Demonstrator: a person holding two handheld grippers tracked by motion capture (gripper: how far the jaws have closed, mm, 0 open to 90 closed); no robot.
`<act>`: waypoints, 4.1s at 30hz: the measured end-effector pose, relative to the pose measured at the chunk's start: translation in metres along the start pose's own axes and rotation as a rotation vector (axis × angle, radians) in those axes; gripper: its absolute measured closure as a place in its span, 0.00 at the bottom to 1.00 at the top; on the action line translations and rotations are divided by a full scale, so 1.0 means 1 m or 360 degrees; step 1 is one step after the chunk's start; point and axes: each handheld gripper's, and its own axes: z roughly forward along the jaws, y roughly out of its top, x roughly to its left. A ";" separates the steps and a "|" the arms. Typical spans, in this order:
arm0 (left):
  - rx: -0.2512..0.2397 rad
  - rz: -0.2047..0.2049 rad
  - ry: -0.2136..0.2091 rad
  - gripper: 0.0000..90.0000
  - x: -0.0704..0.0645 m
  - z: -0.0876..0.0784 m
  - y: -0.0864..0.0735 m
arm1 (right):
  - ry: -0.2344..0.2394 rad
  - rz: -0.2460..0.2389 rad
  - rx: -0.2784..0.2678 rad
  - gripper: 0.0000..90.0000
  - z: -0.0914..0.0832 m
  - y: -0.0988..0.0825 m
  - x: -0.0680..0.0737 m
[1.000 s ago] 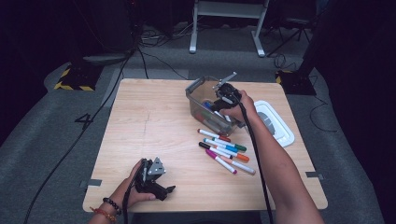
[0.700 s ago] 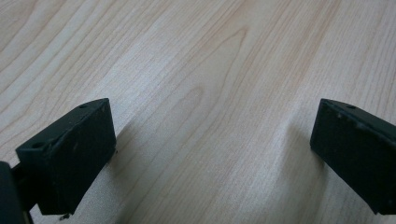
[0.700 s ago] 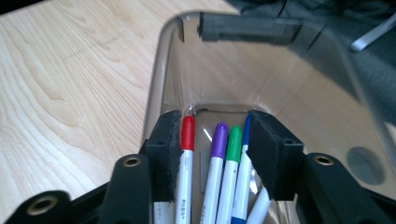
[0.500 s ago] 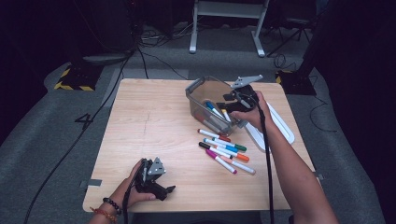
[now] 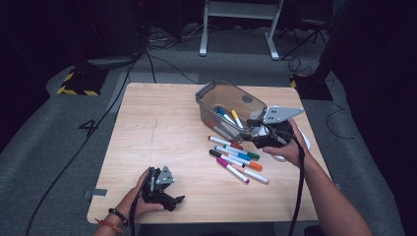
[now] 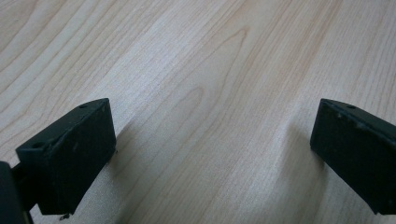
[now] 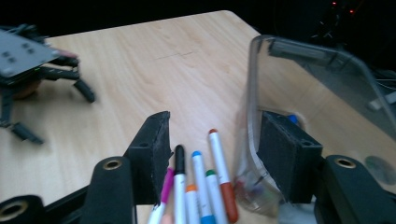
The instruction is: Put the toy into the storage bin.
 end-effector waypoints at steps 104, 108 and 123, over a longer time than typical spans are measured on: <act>-0.0001 0.0005 -0.0005 0.00 0.000 0.000 0.000 | 0.0100 -0.0047 0.0037 0.83 0.008 -0.007 0.016; -0.0001 0.0005 -0.0005 0.00 0.000 0.000 0.000 | 0.0051 -0.0058 0.0031 0.83 0.001 0.006 0.005; -0.0001 0.0006 -0.0005 0.00 0.000 0.000 0.000 | -0.0056 -0.0027 0.0048 0.83 0.010 0.034 -0.033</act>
